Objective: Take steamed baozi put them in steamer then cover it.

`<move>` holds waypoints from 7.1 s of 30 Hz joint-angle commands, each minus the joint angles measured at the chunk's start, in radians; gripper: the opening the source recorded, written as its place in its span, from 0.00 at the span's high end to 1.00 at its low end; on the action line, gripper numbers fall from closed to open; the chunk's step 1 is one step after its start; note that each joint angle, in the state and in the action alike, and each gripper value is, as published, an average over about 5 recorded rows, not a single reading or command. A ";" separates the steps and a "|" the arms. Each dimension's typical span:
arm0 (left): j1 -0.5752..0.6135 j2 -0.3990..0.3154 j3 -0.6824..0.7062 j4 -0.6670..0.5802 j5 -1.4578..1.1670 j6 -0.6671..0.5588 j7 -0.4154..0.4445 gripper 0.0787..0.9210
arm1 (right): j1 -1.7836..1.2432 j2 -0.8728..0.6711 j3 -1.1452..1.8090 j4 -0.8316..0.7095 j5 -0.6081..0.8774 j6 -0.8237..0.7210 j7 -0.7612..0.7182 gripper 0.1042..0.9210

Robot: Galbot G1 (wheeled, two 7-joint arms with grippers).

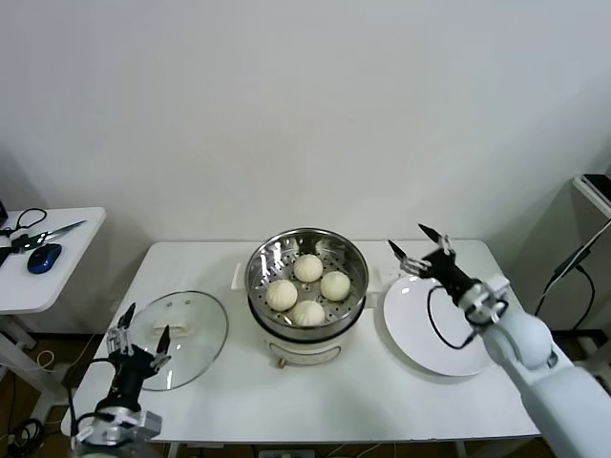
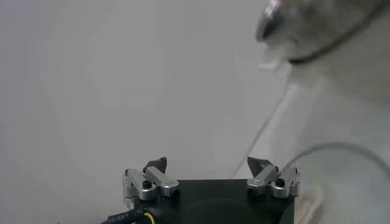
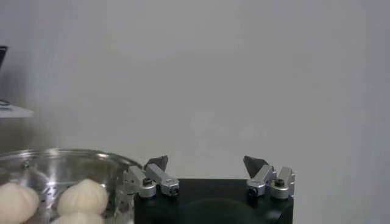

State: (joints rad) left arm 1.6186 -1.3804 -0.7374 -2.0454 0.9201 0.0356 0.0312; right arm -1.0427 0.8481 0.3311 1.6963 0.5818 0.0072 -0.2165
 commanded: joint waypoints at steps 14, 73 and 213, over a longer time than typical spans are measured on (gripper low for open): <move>-0.244 0.010 0.064 0.459 0.446 -0.049 -0.087 0.12 | -0.285 0.139 0.243 -0.014 -0.167 -0.028 -0.043 0.12; -0.263 0.073 0.048 0.351 0.357 -0.028 -0.186 0.92 | -0.280 0.181 0.270 -0.070 -0.279 0.020 -0.101 0.12; -0.536 0.165 0.855 -0.096 0.407 0.732 0.212 0.17 | -0.191 0.179 0.316 -0.191 -0.303 -0.011 -0.134 0.12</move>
State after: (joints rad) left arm 0.9578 -1.3337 0.1601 -1.9117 1.4130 0.7367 0.2894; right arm -1.2343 1.0235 0.6500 1.4809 0.2499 0.0327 -0.3632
